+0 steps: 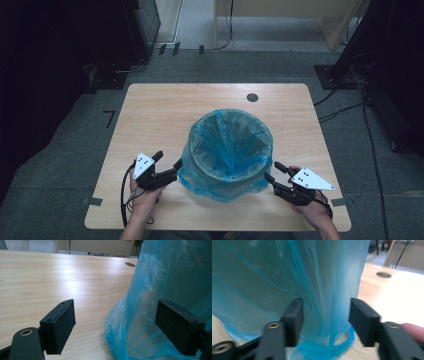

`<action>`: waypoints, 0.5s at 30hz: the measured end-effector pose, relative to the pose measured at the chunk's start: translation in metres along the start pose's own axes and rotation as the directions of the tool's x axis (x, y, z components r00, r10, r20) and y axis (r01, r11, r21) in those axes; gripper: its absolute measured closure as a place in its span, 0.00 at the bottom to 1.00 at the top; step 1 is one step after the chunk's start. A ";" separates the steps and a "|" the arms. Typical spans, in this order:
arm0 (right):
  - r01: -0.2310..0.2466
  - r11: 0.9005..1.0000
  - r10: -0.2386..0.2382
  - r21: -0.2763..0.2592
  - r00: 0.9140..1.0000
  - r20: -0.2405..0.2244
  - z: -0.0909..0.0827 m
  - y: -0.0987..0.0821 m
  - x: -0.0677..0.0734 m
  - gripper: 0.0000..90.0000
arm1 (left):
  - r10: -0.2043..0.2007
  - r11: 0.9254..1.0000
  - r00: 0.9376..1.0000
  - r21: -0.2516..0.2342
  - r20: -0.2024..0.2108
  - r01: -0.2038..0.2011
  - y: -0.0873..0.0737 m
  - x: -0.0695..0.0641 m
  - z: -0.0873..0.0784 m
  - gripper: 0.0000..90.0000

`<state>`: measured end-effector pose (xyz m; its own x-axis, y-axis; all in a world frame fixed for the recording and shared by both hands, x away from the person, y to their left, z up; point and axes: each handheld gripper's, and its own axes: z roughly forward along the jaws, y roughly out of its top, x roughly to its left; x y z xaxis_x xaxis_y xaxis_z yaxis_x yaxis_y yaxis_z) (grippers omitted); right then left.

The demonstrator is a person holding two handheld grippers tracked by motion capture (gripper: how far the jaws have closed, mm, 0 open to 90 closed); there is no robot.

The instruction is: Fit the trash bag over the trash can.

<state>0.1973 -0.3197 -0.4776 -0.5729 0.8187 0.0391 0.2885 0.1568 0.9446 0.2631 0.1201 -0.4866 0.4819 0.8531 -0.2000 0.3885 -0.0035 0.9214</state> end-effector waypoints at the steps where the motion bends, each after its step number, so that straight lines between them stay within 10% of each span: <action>1: 0.005 1.000 -0.005 -0.015 1.000 0.011 -0.002 0.003 -0.001 0.64 | 0.002 1.000 1.000 0.000 -0.004 -0.002 0.000 0.002 -0.001 0.18; 8: 0.009 0.998 -0.007 -0.065 1.000 0.028 -0.012 0.011 -0.007 0.92 | -0.002 0.999 0.998 0.040 -0.070 0.005 -0.001 0.027 -0.008 0.16; 15: 0.016 0.996 -0.019 -0.088 0.999 -0.030 -0.022 0.016 -0.011 0.89 | -0.033 0.998 0.995 0.046 -0.092 0.037 -0.002 0.043 -0.014 0.15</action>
<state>0.1912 -0.3385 -0.4553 -0.6007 0.7989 0.0310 0.2105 0.1206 0.9701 0.2716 0.1645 -0.4925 0.3941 0.8973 -0.1987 0.4420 0.0045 0.8970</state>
